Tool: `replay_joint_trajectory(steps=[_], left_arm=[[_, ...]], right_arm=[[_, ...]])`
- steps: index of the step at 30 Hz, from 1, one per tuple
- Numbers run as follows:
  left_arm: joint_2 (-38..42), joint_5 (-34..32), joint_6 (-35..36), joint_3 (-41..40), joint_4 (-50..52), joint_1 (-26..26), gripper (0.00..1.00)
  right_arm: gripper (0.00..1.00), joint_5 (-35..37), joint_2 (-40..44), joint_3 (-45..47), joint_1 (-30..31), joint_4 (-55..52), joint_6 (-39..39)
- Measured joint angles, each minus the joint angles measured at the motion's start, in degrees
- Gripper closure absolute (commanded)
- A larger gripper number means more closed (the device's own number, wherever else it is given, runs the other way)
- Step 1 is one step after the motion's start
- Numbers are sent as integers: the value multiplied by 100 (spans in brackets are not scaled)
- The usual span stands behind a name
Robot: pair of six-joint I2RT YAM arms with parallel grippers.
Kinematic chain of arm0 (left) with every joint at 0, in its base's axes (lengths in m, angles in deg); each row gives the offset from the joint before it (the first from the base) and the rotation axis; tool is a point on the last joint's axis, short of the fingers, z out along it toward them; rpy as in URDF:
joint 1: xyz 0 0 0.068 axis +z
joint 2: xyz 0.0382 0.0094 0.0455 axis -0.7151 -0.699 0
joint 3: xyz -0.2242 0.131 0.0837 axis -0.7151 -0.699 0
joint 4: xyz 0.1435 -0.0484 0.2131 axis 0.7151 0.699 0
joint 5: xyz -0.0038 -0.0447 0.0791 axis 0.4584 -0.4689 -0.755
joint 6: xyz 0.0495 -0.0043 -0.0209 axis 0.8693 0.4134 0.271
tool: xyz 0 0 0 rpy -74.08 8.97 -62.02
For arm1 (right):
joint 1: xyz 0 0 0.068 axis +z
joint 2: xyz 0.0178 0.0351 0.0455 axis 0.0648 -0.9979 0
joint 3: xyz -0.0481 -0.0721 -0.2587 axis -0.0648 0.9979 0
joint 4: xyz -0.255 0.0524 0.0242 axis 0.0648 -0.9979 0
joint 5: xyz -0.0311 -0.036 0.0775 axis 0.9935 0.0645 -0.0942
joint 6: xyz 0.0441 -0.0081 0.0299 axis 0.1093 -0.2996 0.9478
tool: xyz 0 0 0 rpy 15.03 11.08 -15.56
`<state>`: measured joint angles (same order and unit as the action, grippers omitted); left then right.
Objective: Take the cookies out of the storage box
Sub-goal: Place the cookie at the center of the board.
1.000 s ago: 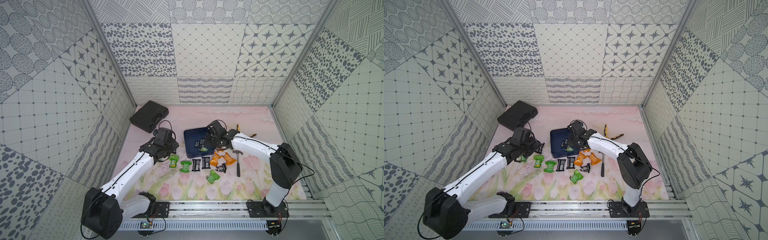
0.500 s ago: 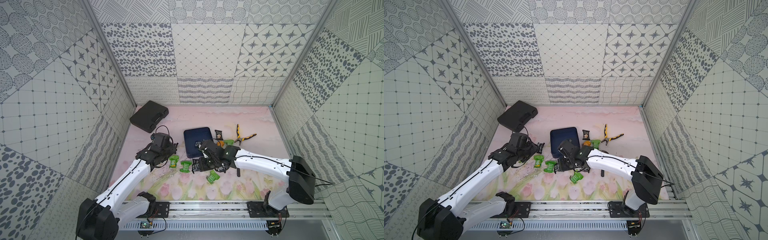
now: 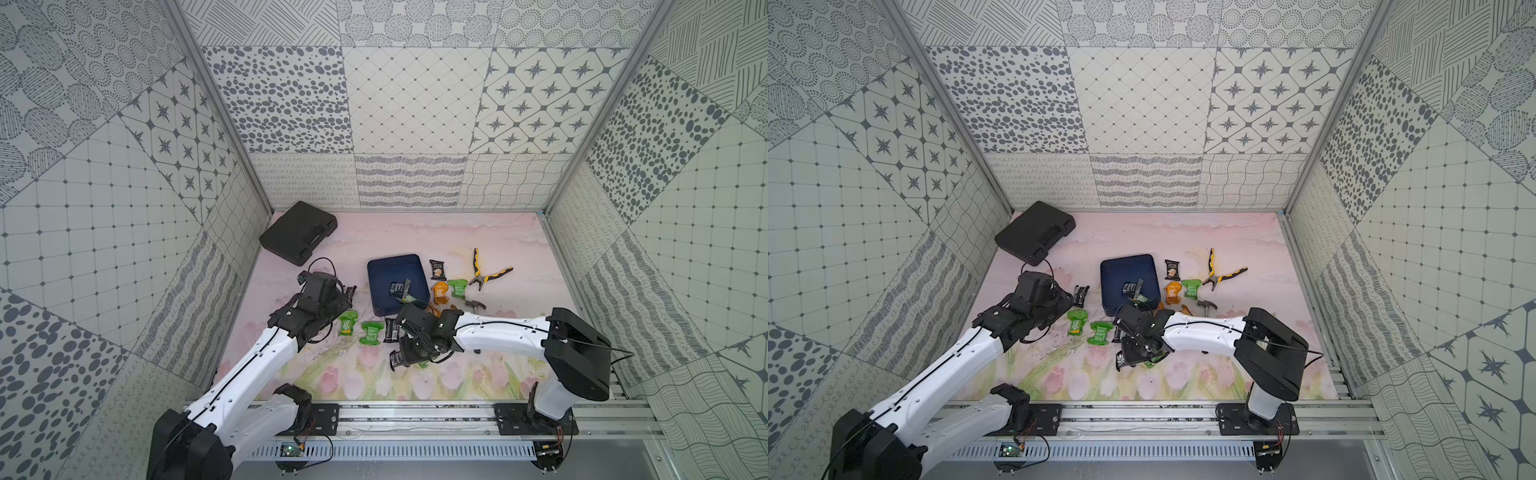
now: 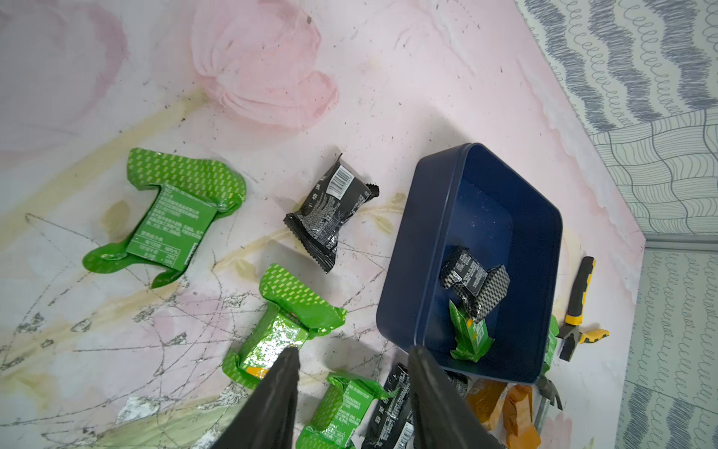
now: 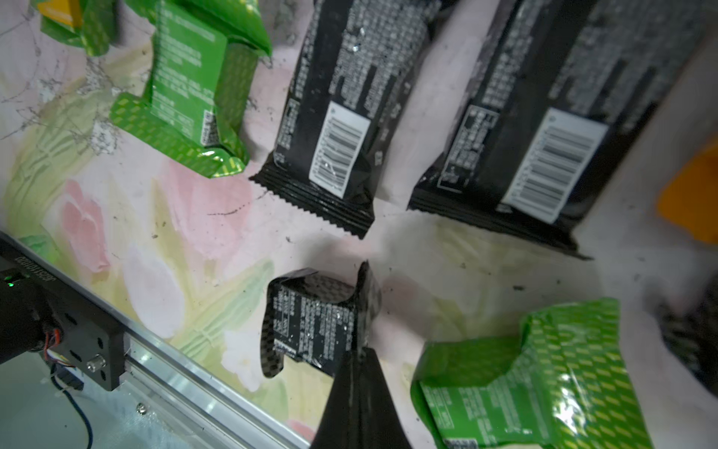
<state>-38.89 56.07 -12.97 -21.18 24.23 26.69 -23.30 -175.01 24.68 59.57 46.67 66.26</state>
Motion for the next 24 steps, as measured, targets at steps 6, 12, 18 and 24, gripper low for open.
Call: replay_joint_trajectory(steps=[6,12,18,24], left_arm=[[127,-131,249,-2,-122,0,43],[229,-157,874,15,-431,4,38],[197,225,2179,87,-1045,15,36],[-227,1266,4006,452,-1467,11,35]], right_arm=[[58,131,-20,31,2,109,94],[52,367,444,37,-15,68,-42],[51,601,1300,37,-551,87,-439],[50,684,1864,129,-1574,37,-1014]])
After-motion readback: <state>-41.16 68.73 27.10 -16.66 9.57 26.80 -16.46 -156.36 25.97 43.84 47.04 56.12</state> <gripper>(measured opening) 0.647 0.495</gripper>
